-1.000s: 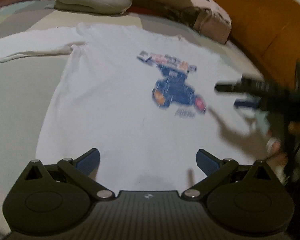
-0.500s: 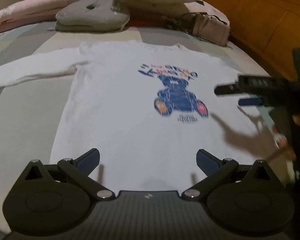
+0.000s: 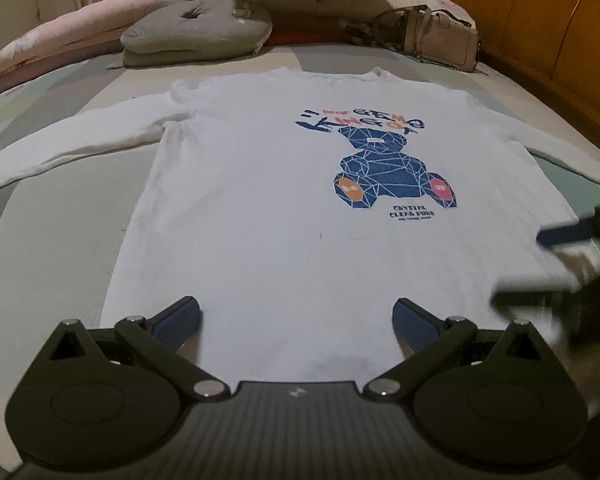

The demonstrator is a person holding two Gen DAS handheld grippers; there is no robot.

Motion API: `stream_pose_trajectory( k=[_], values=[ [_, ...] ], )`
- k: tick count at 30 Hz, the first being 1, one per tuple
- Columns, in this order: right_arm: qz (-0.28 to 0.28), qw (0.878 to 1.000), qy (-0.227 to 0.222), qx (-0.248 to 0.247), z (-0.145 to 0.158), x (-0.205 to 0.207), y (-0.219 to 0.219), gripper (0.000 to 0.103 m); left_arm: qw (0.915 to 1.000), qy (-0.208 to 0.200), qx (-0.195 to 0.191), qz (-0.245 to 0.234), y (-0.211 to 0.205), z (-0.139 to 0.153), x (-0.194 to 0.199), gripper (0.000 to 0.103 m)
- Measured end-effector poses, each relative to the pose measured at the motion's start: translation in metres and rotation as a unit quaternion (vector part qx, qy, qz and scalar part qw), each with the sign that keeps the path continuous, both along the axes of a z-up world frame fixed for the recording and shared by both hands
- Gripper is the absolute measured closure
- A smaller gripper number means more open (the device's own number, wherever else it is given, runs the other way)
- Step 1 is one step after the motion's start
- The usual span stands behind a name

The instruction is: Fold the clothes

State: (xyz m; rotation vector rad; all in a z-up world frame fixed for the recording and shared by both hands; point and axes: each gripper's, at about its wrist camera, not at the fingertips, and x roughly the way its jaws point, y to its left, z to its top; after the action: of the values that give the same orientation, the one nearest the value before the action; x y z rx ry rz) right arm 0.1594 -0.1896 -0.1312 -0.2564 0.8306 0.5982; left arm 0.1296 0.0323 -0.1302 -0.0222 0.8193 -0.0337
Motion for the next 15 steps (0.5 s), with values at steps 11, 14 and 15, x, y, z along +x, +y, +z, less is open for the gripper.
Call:
stream_pose_trajectory(
  k=[11,14,15],
  values=[
    [-0.026,0.999,-0.036,-0.019,0.026,-0.009,-0.013,0.000,0.9988,0.000,-0.050,0.004,0.007,0.010,0.024,0.001],
    [-0.050,0.998,-0.044,0.015,0.038,0.004,-0.013,0.000,0.9993,-0.006,-0.037,0.000,0.005,0.001,0.025,0.001],
    [-0.058,0.997,-0.047,0.027,0.042,0.009,-0.013,0.000,0.9993,-0.007,-0.036,-0.004,0.007,0.003,0.025,0.001]
  ],
)
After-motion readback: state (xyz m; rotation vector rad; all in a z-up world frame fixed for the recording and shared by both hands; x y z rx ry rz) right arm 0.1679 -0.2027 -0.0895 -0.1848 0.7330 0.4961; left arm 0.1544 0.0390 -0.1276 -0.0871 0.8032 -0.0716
